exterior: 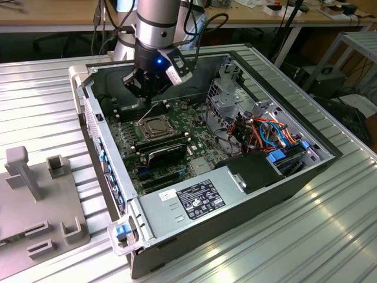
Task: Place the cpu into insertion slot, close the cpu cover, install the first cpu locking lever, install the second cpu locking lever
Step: 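Install the first cpu locking lever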
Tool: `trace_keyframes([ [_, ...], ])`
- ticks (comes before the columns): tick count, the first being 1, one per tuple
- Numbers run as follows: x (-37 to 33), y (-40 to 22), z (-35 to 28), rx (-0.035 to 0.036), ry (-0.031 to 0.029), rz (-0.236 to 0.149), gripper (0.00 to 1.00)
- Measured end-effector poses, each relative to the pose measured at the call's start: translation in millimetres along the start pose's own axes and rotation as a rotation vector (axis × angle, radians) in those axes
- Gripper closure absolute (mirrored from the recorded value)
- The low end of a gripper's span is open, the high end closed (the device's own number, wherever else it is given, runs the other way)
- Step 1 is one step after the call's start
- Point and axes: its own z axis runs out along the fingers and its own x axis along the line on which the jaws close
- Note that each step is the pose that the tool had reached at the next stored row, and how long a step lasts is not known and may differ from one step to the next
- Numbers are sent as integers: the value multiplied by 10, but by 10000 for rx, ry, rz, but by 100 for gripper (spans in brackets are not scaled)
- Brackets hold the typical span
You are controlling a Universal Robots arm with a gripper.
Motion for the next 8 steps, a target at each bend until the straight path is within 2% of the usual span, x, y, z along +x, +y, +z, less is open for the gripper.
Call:
trace_keyframes([
  [1, -147, 6, 60, 4, 1, -1, 89],
  [2, -187, 7, 74, 3, 1, -2, 89],
  [5, -230, 8, 91, 3, 0, -2, 89],
  [8, -226, 9, 92, 1, 0, -21, 89],
])
